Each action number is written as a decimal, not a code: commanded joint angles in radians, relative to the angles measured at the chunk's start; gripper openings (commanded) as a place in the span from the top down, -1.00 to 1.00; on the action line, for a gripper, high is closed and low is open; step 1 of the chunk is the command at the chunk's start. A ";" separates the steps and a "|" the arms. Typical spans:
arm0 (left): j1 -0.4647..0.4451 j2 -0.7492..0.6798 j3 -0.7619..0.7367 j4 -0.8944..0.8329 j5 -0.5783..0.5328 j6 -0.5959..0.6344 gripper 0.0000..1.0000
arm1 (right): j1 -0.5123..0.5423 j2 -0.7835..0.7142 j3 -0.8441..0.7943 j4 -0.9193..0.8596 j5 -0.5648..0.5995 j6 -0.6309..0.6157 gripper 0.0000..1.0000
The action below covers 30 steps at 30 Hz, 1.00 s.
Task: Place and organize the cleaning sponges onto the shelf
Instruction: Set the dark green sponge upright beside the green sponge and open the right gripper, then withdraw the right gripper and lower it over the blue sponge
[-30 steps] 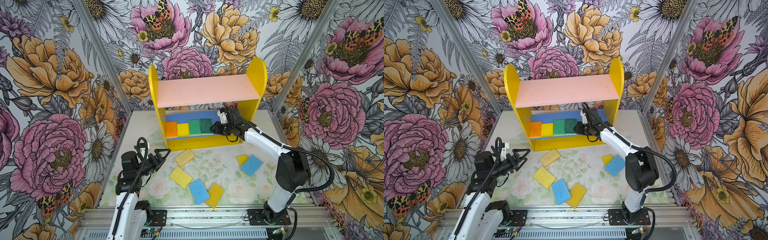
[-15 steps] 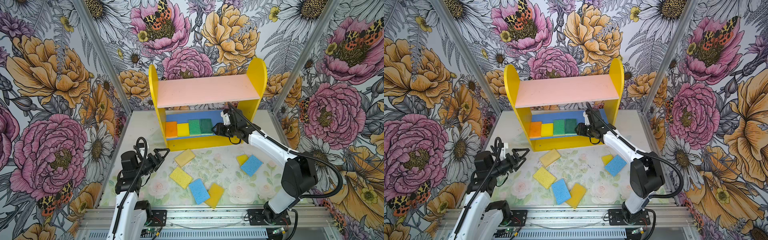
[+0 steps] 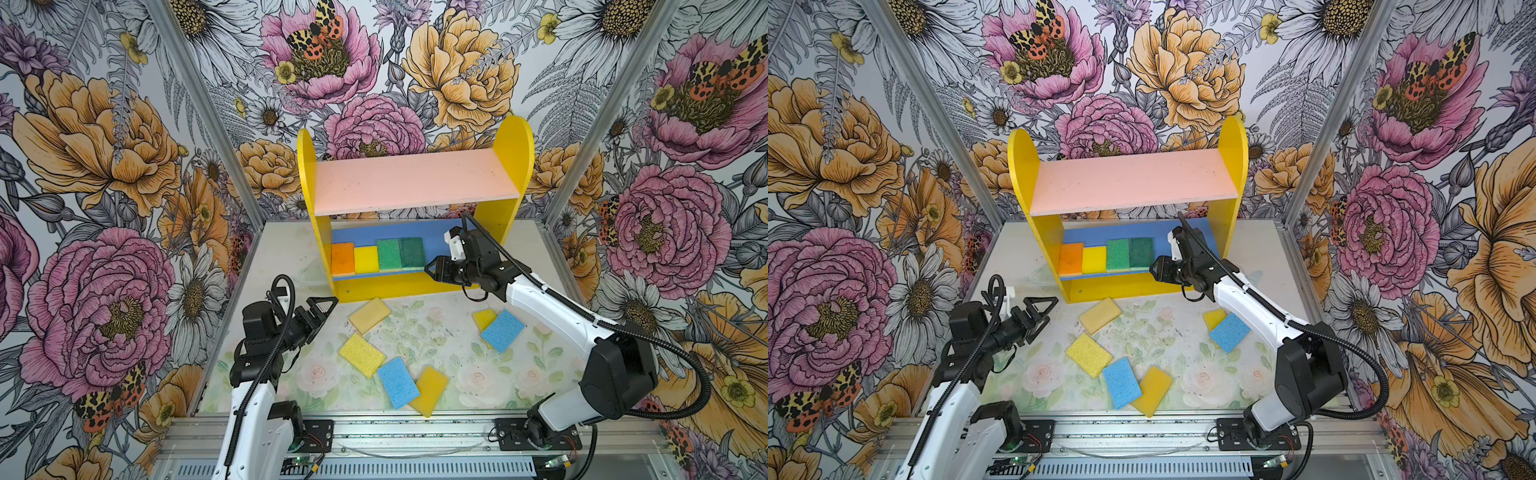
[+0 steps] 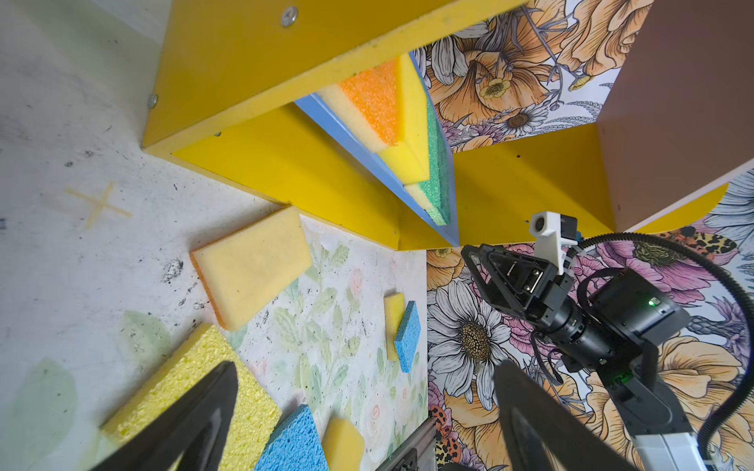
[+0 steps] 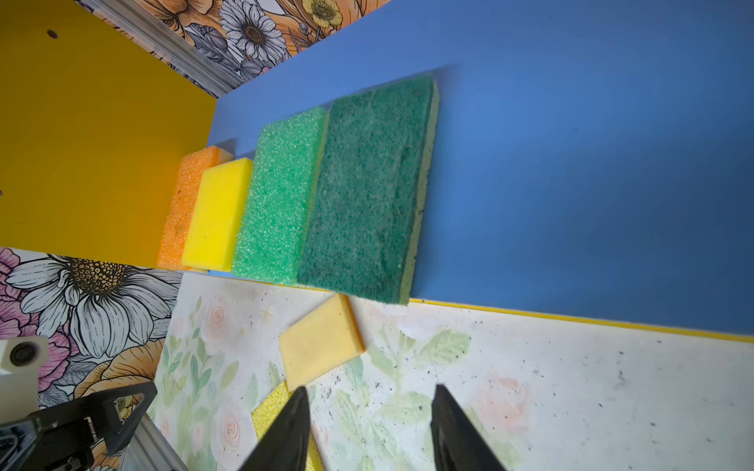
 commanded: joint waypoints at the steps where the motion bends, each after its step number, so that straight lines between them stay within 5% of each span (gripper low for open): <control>1: 0.005 0.004 0.024 -0.021 -0.034 0.025 -0.97 | 0.011 -0.047 -0.027 0.011 0.000 0.007 0.01; 20: -0.178 0.057 0.012 -0.054 -0.118 0.026 -0.98 | 0.068 -0.238 -0.229 -0.047 0.024 0.024 -0.02; 30: -0.229 0.056 -0.040 0.024 -0.125 -0.019 -0.98 | 0.072 -0.367 -0.373 -0.320 0.279 0.205 -0.28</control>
